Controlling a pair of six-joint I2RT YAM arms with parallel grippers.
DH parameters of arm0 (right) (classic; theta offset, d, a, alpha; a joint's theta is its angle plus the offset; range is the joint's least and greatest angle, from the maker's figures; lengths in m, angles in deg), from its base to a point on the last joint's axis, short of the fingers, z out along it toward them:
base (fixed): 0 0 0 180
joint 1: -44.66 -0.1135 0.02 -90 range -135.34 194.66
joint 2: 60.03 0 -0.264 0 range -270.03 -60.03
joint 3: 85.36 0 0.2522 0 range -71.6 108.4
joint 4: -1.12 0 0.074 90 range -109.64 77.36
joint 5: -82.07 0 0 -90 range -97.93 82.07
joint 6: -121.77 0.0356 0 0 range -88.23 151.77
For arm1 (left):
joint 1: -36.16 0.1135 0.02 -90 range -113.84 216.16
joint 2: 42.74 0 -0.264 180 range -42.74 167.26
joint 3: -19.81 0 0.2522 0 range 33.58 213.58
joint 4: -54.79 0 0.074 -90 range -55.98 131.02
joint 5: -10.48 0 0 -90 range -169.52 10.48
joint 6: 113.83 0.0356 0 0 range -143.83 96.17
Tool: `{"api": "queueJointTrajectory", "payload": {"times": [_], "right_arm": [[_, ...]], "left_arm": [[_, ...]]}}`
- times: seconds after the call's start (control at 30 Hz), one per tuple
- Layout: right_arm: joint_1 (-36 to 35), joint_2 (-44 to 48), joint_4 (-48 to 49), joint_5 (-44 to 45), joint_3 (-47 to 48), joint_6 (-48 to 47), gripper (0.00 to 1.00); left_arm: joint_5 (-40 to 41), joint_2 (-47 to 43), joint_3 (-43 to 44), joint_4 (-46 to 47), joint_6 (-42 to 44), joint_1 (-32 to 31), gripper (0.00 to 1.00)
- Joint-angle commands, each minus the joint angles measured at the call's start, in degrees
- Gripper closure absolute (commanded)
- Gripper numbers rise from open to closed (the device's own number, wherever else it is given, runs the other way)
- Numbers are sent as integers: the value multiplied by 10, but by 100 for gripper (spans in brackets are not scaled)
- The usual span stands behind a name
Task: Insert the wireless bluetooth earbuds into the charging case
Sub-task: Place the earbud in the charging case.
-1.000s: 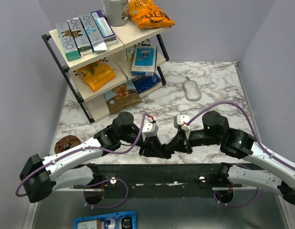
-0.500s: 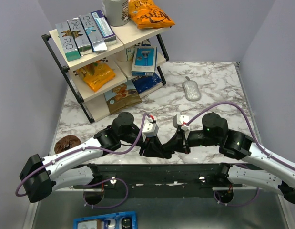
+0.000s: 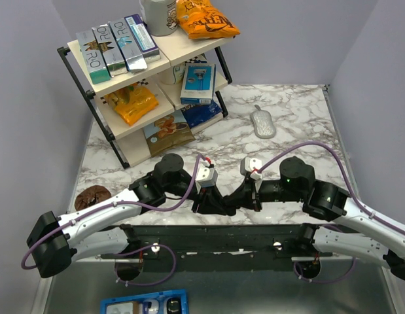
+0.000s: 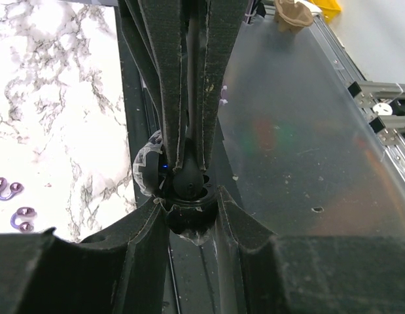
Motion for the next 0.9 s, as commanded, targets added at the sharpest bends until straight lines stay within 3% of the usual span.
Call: {"api": "queueJointTrajectory", "payload": {"times": [0.0, 0.87], "right_arm": [[-7, 8, 7, 21, -17, 10, 99], [-23, 11, 14, 51, -33, 20, 96]], "left_arm": [[6, -10, -1, 39, 4, -5, 100], [21, -17, -12, 76, -12, -5, 100]]}}
